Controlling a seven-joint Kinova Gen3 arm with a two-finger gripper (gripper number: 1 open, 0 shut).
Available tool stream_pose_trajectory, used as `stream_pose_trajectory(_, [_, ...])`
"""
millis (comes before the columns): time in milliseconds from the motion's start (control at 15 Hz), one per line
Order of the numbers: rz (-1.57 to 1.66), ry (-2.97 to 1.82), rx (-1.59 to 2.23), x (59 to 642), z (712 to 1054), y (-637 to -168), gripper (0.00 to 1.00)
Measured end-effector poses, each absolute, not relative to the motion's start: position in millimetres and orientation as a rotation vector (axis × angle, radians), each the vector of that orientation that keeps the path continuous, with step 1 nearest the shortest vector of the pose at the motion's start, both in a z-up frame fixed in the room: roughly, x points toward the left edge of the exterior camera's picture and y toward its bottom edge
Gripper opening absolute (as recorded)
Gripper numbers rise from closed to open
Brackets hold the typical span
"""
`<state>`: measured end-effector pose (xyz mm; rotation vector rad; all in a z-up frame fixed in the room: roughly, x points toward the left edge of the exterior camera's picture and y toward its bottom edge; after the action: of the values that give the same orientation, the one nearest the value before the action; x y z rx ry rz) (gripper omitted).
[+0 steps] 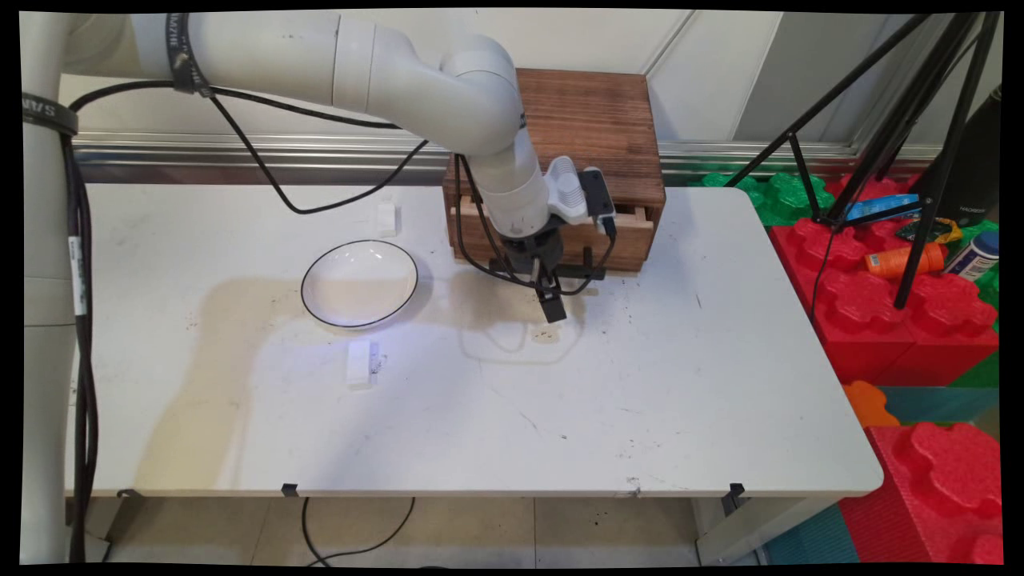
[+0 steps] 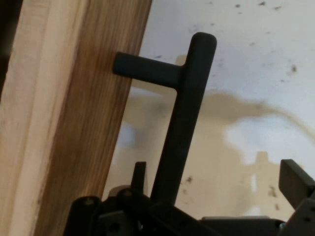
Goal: Open the drawer
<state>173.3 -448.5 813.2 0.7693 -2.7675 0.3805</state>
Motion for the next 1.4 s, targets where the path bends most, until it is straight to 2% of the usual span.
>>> stream_pose_trajectory(1400, [0.198, -2.819, 0.757, 145.6, 826.9, -357.1, 1.00])
